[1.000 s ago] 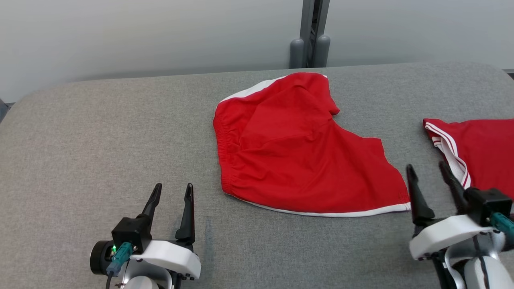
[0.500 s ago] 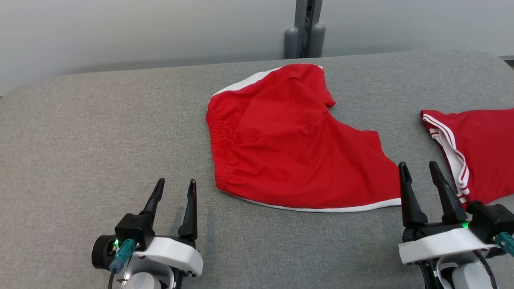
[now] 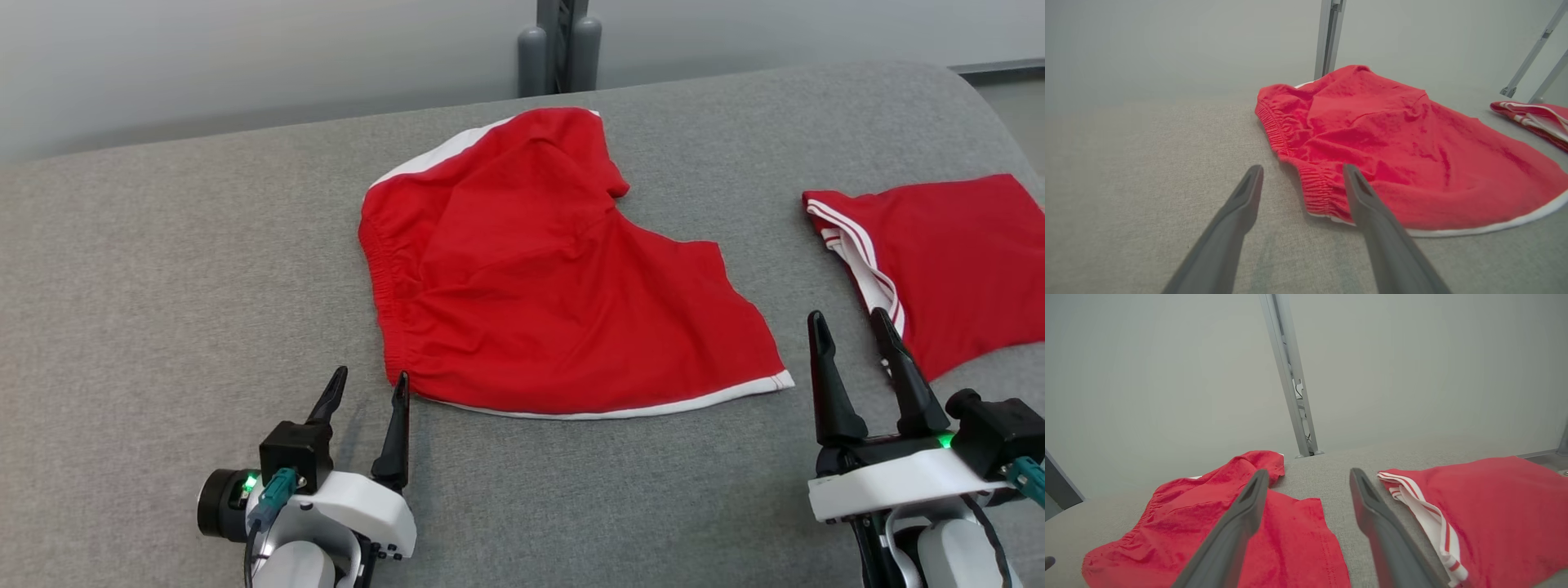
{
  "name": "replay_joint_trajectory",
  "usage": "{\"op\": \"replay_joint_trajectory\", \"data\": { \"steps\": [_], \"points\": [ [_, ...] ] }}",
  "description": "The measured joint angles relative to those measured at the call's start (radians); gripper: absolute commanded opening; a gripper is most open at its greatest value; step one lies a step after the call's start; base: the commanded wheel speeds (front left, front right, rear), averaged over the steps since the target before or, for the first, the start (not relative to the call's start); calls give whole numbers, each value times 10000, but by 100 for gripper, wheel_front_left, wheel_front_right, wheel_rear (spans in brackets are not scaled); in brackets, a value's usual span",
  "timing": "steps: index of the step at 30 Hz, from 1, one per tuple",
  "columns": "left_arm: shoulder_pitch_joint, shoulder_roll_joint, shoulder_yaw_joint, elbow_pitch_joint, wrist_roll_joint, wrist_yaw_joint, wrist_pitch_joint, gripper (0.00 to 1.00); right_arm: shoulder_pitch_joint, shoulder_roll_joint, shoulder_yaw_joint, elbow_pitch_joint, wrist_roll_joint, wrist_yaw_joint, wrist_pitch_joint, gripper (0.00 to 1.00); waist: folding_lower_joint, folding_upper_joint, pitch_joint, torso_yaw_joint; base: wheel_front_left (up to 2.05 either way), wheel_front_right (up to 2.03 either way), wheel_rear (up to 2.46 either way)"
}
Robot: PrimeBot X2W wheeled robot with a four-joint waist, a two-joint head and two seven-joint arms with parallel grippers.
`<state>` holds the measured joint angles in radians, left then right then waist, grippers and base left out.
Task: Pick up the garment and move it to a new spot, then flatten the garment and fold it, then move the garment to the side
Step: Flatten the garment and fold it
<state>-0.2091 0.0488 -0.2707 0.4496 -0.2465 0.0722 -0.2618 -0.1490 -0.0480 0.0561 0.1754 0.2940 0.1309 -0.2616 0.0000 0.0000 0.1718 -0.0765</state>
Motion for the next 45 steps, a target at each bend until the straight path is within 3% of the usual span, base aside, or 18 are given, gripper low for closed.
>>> {"op": "replay_joint_trajectory", "data": {
  "steps": [12, 23, 24, 25, 26, 27, 30, 35, 45],
  "points": [
    [-721, -4, 268, 1563, 92, 111, 0, 100, -61, -4, -38, -8, -42, 0, 2, 100, 0, 0, 391, -848, 0, 0, 0],
    [-1281, -29, 251, 2959, -25, 249, -42, 100, -99, -2, -100, 142, -59, 0, 0, 100, 0, 0, 560, -1034, 0, 0, 0],
    [-1303, -33, 226, 3022, -63, 247, -44, 95, -99, -4, -111, 209, -29, 0, 0, 100, 0, 0, 566, -1017, 0, 0, 0],
    [-1354, -36, 186, 3080, -107, 240, -44, 48, -100, -2, -107, 288, -13, 0, 0, 100, 0, 0, 572, -993, 0, 0, 0],
    [-1398, -35, 148, 3122, -140, 194, -44, 11, -102, -2, -107, 357, 12, 0, 0, 100, 0, 0, 577, -966, 0, 0, 0],
    [-1440, -23, 98, 3120, -198, 119, -44, 0, -109, -2, -105, 470, 67, 0, 2, 100, -1, 0, 582, -935, 0, 0, 0],
    [-1461, -21, -75, 2980, -357, -100, -38, 0, -171, 0, -138, 1070, 140, 0, 0, 100, -1, 0, 601, -819, 0, 0, 0],
    [-1459, -6, -253, 2380, -456, -109, -21, 0, -538, 0, -94, 2617, 353, 0, 2, 100, 0, 0, 649, -541, 0, 0, 0],
    [-1265, -4, -784, 1519, -635, -107, -21, 0, -1915, -4, 1175, 5419, 3001, 0, 171, 100, 0, 0, 643, 26, 0, 0, 0]
  ]
}}
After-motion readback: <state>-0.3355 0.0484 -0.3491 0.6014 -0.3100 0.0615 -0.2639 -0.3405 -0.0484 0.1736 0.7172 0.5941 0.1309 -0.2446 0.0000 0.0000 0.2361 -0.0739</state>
